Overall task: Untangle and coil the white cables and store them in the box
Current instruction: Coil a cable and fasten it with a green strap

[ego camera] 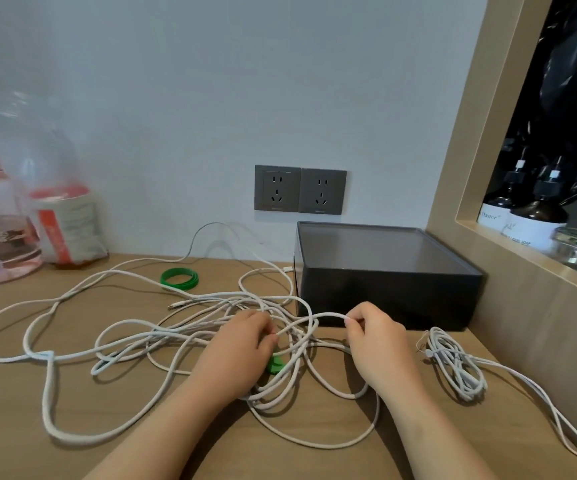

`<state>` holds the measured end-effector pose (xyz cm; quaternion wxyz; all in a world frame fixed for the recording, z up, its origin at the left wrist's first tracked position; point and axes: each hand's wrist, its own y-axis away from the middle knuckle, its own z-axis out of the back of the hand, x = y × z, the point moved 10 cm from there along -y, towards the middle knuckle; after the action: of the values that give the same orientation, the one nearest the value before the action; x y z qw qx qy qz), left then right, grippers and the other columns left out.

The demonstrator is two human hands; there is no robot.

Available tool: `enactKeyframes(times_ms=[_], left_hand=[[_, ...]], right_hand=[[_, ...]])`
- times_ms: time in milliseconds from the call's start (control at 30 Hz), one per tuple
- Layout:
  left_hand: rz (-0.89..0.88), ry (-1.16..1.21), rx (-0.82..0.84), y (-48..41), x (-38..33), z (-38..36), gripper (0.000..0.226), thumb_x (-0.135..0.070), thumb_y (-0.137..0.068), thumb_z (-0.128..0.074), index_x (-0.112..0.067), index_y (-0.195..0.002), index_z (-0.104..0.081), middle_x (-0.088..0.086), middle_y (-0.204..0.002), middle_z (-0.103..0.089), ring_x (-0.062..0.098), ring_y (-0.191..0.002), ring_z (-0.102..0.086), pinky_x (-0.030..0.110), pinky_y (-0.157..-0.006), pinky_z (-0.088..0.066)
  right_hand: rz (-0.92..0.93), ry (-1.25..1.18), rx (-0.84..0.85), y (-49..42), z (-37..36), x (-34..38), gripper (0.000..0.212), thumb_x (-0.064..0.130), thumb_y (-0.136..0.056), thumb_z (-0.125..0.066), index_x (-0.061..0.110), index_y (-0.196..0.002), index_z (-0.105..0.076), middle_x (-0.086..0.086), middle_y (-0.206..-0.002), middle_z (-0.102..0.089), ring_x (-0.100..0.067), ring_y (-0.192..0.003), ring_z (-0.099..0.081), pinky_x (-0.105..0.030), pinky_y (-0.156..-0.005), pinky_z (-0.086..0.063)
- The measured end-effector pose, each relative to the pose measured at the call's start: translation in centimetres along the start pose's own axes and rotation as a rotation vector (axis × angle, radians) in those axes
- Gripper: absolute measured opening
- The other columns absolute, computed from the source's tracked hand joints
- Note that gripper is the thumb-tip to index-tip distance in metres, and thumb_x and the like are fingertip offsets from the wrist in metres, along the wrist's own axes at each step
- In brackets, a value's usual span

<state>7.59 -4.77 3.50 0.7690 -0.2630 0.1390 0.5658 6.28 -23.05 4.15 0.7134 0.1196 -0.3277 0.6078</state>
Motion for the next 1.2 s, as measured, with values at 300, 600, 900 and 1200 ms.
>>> enactKeyframes(times_ms=[300, 600, 900, 1200], left_hand=[[-0.006, -0.006, -0.142, 0.3, -0.8, 2.0, 0.021, -0.026, -0.098, -0.043, -0.030, -0.119, -0.043, -0.009, -0.100, -0.066, 0.007, -0.088, -0.062, 0.027, -0.077, -0.052], [0.331, -0.182, -0.164, -0.5, 6.9, 3.8, 0.026, -0.019, -0.096, -0.042, -0.023, -0.114, -0.060, 0.002, -0.111, -0.064, 0.020, -0.101, -0.058, 0.035, -0.087, -0.049], [0.539, -0.289, -0.091, -3.8, 13.3, 5.6, 0.030, -0.005, -0.090, -0.046, -0.007, -0.117, -0.059, 0.013, -0.111, -0.063, 0.028, -0.099, -0.058, 0.036, -0.086, -0.049], [0.377, -0.527, -0.185, -4.4, 11.5, 6.7, 0.016, -0.021, -0.095, -0.047, -0.016, -0.104, -0.059, 0.008, -0.102, -0.061, 0.026, -0.097, -0.054, 0.036, -0.080, -0.049]], right_hand=[[0.269, -0.072, 0.174, 1.8, -3.0, 4.9, 0.033, 0.039, -0.091, -0.050, 0.041, -0.124, -0.048, 0.014, -0.114, -0.048, -0.009, -0.111, -0.046, -0.033, -0.096, -0.045], [0.239, 0.084, 0.233, 1.7, -4.5, 4.5, 0.029, 0.027, -0.094, -0.050, 0.036, -0.122, -0.054, 0.012, -0.120, -0.054, -0.009, -0.115, -0.043, -0.030, -0.097, -0.039], [0.221, 0.093, 0.202, 1.8, -4.2, 4.9, 0.028, 0.027, -0.096, -0.047, 0.032, -0.122, -0.055, 0.010, -0.118, -0.054, -0.008, -0.112, -0.044, -0.028, -0.098, -0.041], [0.241, 0.094, 0.176, 1.9, -3.7, 5.3, 0.026, 0.030, -0.096, -0.047, 0.031, -0.120, -0.056, 0.011, -0.115, -0.055, -0.006, -0.110, -0.045, -0.026, -0.097, -0.041]])
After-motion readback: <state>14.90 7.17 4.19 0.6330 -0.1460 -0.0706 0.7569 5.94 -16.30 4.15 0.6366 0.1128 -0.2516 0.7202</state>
